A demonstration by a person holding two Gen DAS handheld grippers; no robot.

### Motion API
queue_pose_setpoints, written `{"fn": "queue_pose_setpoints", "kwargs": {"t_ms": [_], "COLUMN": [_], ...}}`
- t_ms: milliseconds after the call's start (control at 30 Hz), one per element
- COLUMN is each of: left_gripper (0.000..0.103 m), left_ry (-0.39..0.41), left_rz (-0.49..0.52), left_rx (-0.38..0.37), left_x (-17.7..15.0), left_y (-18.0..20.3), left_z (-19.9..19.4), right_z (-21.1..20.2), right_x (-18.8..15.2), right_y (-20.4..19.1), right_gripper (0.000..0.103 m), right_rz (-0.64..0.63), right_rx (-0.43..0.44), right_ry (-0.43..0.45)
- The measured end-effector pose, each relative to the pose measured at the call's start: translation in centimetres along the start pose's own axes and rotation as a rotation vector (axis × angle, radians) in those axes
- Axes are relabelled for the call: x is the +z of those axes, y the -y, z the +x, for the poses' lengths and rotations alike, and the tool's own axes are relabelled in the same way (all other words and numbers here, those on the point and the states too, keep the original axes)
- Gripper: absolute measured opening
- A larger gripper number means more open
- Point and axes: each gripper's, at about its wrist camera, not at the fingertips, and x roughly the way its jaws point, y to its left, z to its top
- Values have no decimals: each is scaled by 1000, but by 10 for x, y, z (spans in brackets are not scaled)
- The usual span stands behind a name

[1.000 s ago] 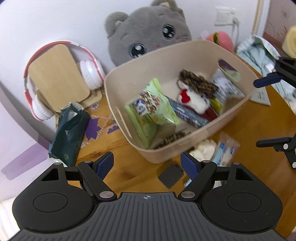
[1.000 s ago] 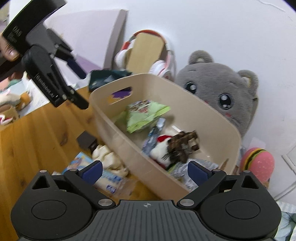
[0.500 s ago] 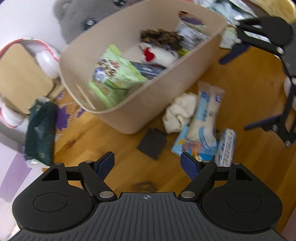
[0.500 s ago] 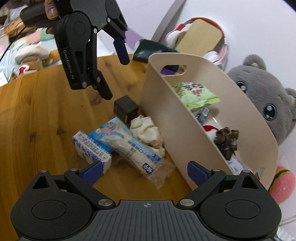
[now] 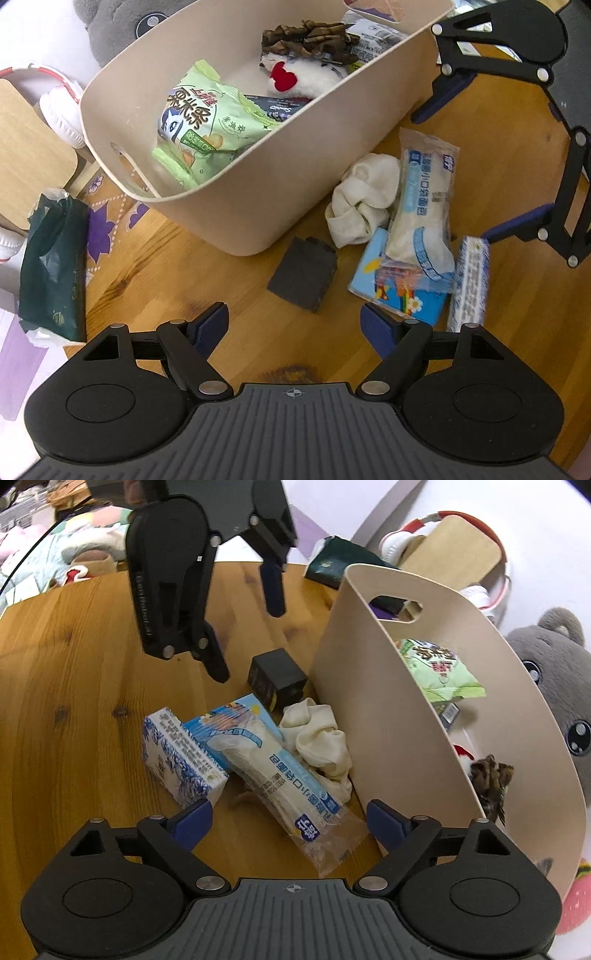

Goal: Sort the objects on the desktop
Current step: 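Lower both grippers toward the black cube and the clear bread bag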

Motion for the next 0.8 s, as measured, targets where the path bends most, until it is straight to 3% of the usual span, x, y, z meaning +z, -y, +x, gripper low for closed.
{"fn": "queue_pose_setpoints", "kwargs": {"t_ms": [367,533,800], "left_gripper": [77,69,48], "left_ry": [75,42,68], "left_rz": [-12,-31,-35], "left_rx": [-19,-33,-81], "left_x": [7,8,9], "left_y": [-4,-7,-5], "left_z": [14,26,26], "right_z": [22,28,30], "right_x": [2,2,-2], "right_y": [1,3,7], "right_gripper": [81,78,65], "right_rz": [-23,-11,24], "right_rx": [45,65,107], "right_ry": [-26,-33,-43]}}
